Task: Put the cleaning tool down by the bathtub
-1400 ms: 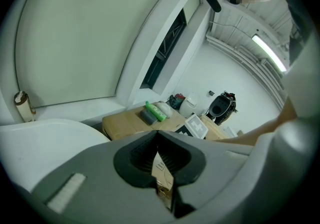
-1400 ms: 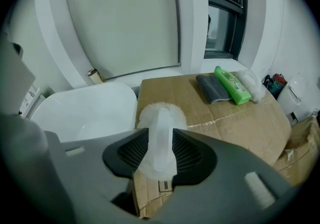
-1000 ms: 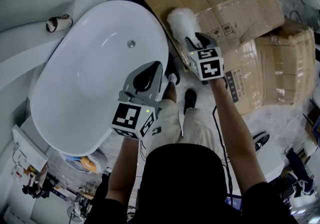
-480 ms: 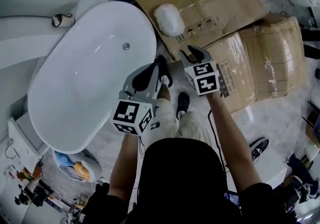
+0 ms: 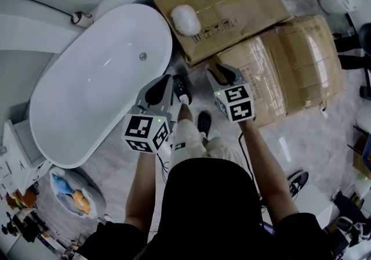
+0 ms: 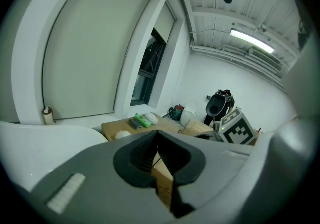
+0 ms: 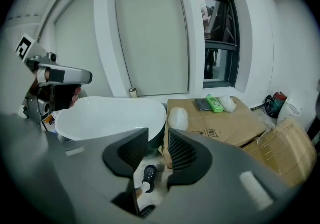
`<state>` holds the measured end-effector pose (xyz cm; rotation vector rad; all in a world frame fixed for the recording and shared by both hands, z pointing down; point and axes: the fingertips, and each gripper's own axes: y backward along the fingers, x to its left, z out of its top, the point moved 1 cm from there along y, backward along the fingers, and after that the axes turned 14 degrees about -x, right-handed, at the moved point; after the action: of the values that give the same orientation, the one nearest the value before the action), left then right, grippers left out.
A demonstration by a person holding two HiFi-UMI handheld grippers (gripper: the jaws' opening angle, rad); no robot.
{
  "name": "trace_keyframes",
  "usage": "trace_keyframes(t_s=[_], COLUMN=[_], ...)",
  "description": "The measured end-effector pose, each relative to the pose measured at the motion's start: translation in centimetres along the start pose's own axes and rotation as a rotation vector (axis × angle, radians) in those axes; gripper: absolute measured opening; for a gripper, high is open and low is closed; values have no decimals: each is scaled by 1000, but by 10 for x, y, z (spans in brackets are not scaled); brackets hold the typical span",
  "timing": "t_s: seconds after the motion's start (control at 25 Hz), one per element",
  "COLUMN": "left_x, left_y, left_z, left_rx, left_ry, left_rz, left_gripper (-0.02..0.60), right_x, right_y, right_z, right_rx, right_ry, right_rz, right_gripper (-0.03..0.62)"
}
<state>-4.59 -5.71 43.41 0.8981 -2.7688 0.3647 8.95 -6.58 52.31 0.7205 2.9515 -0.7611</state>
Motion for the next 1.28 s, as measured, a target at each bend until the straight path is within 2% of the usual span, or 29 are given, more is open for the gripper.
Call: trace_keyframes(t_s=[0.4, 0.84, 1.04, 1.28], left_x=[-37, -49, -53, -57], left_y=[72, 97, 111, 125], left_z=[13, 31, 47, 65], left_rx=[-58, -90, -127, -160], left_ry=[-28, -28, -51, -40], left_rz=[79, 123, 119, 111], left_gripper=[-2, -2, -2, -2], right_x=[39, 54, 62, 82], right_y=[79, 119, 135, 154], right_z=[-1, 20, 49, 96], right_rx=[-72, -139, -218, -326], right_ry=[1, -5, 25, 40], right_rz=[77, 106, 89, 92], right_gripper=[123, 74, 39, 21])
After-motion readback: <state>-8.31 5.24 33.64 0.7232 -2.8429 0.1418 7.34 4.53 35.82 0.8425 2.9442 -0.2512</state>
